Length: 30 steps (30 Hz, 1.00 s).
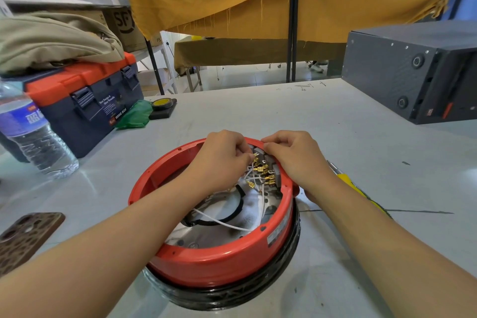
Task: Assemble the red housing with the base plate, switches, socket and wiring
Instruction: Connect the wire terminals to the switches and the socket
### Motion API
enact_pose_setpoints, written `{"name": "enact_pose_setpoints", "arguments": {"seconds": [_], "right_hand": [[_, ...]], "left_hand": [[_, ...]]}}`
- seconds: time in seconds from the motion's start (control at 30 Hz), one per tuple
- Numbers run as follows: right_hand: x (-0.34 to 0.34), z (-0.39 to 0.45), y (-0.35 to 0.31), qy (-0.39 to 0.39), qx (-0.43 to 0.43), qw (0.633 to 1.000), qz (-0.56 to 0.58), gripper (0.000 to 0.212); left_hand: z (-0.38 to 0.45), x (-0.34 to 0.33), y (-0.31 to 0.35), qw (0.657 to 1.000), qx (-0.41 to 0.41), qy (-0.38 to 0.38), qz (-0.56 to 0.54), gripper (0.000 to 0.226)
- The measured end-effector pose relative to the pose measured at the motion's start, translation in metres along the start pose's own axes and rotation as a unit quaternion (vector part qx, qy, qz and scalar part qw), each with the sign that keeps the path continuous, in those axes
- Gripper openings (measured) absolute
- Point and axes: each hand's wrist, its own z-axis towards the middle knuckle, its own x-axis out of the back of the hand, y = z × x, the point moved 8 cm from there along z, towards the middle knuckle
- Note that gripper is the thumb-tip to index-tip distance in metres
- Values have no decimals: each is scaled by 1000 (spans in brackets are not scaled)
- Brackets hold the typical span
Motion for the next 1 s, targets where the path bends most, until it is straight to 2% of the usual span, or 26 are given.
{"name": "enact_pose_setpoints", "arguments": {"seconds": [0.5,0.63,0.73,0.9,1.0], "right_hand": [[0,-1,1,-15,-4,1000,1,16],[-2,-1,2,-50,-25,998,6,10],[-4,-1,1,-72,-25,997,-1,13],[-4,-1,-2,-65,-10,997,-28,15],[-3,-2,-2,-51,-5,998,-27,15]], "left_hand": [[1,-1,7,1000,-17,18,14,10],[1,2,7,1000,-24,13,11,9],[1,2,5,1000,-28,4,13,9],[-2,9,12,997,-67,28,24,7],[-4,6,17,995,-89,-2,37,8]]}}
